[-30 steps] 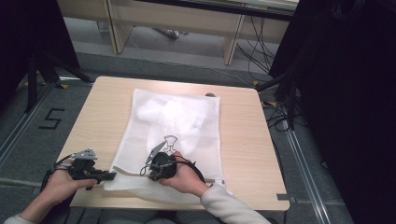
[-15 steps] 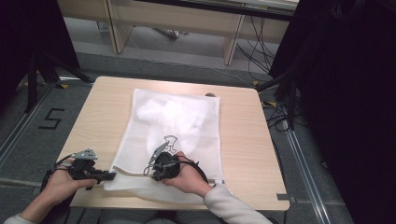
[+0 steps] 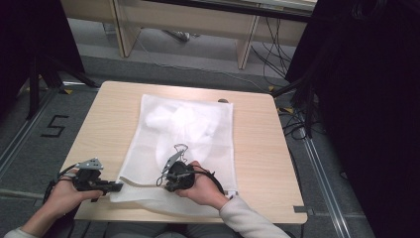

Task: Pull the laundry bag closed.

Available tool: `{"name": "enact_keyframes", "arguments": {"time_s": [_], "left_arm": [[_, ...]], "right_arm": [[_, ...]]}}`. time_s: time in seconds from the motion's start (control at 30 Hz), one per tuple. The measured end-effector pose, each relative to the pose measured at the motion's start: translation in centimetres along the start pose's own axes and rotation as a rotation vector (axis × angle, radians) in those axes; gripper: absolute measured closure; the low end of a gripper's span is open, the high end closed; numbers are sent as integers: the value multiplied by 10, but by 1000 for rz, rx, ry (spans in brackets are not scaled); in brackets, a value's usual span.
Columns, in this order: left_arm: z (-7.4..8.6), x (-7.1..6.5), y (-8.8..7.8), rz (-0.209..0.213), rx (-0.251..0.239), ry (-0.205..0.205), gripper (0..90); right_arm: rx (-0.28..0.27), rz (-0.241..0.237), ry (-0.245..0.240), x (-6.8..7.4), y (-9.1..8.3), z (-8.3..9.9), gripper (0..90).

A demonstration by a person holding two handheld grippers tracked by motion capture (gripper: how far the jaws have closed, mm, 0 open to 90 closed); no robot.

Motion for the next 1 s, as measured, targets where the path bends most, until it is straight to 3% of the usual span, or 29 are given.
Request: {"name": "enact_keyframes", "arguments": {"time_s": [0.1,0.23,1.0], "left_arm": [[0,0,0,6,0,0,850],[0,0,0,5,2,0,850],[1,0,1,-5,-13,-3,849]], "right_arm": [[-5,-6,-16,-1,-1,1,823],[-4,1,8,0,-2,3,823],[-7,16,10,-5,-11,13,823]]}}
Point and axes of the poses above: each handheld gripper's, and its own axes: y roughly forward along the jaws, z roughly out of its underside, x roughly to its left, the point moved 1 cm from there along y, roughly forward along the jaws, and after that the axes turned 5 degrees about -y, right-handed, at the moved point
